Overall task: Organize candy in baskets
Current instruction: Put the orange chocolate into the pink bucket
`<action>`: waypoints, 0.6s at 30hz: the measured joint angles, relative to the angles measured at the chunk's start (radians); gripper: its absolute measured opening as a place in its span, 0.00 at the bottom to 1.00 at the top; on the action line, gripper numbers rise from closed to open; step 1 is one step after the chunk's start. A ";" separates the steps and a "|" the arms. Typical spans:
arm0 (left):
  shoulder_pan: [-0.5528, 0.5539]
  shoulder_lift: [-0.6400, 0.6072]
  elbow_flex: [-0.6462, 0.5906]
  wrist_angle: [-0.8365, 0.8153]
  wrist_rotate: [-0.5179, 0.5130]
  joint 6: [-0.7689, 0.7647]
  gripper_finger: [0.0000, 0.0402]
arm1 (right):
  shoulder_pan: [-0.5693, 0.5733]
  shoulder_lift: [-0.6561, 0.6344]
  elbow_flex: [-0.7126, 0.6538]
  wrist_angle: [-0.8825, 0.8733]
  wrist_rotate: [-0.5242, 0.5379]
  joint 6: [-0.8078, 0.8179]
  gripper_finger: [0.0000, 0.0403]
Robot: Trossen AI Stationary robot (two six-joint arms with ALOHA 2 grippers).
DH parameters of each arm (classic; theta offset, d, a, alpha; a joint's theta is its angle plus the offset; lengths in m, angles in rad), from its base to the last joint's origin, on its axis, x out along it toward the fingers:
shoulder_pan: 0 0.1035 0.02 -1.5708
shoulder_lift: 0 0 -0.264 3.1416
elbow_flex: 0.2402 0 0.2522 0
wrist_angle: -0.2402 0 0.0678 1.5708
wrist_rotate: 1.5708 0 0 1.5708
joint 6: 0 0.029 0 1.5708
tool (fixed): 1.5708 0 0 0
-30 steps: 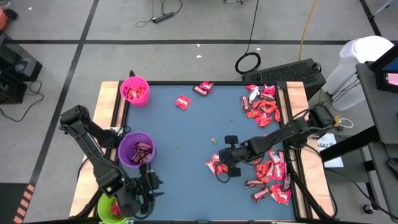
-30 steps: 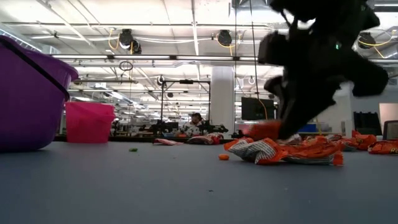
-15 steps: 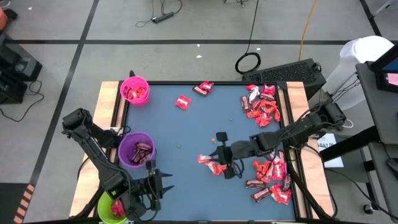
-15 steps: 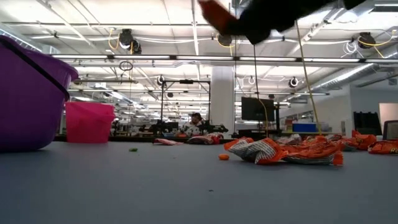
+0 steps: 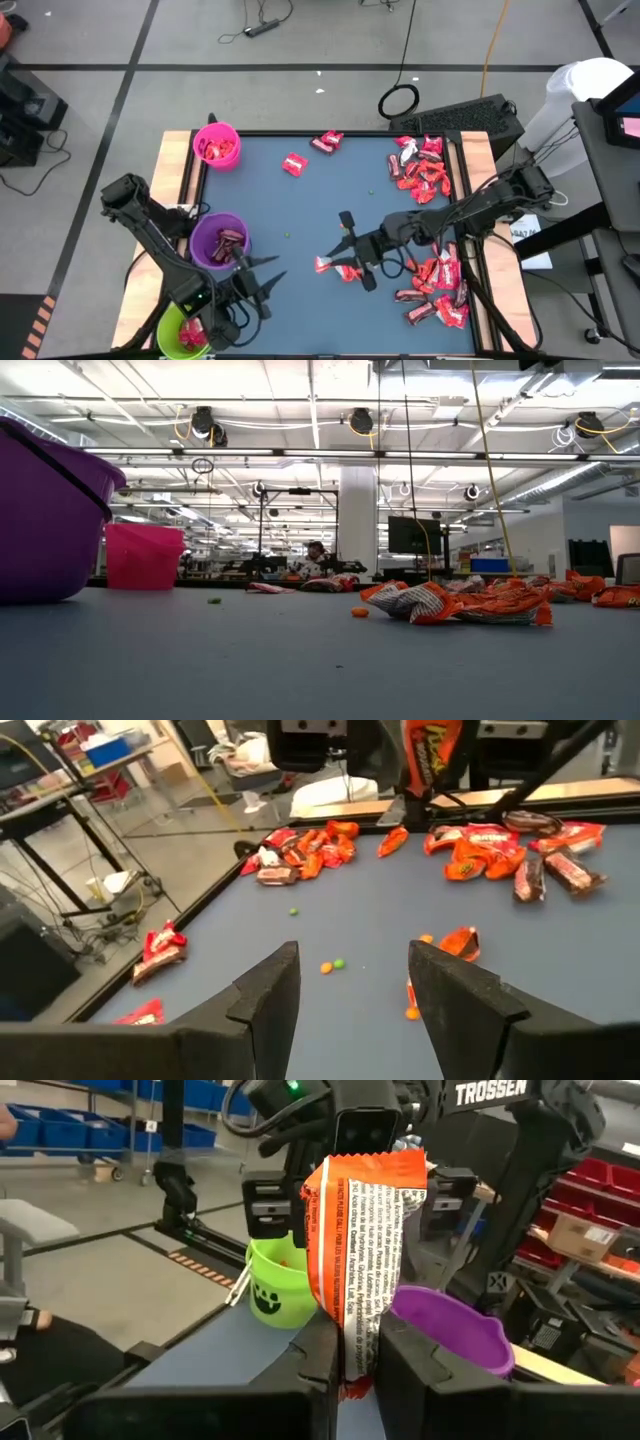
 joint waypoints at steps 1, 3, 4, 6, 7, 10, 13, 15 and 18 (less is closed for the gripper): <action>0.006 0.000 -0.005 0.011 0.000 0.001 0.48 | 0.000 0.003 0.000 0.005 0.000 0.012 0.10; 0.019 0.000 -0.015 0.032 0.002 0.003 0.48 | 0.000 0.009 0.000 0.005 0.000 0.033 0.10; 0.026 0.000 -0.018 0.044 0.004 0.008 0.48 | 0.000 0.016 0.000 0.012 0.000 0.042 0.10; 0.041 0.000 -0.019 0.058 0.032 0.025 0.48 | 0.001 0.021 0.000 0.001 0.001 0.048 0.10; 0.049 0.000 -0.020 0.070 0.058 0.033 0.48 | 0.000 0.022 0.000 -0.001 0.001 0.051 0.10; 0.073 0.000 -0.020 0.161 0.145 0.102 0.48 | 0.001 0.023 0.000 0.006 0.005 0.068 0.10; 0.085 0.000 -0.020 0.306 0.188 0.261 0.48 | 0.001 0.025 0.000 -0.008 0.004 0.076 0.10; 0.094 0.000 -0.020 0.398 0.189 0.372 0.48 | 0.001 0.024 0.000 -0.028 0.002 0.079 0.10; 0.110 0.000 -0.020 0.508 0.214 0.516 0.48 | 0.001 0.025 0.000 -0.045 0.001 0.092 0.10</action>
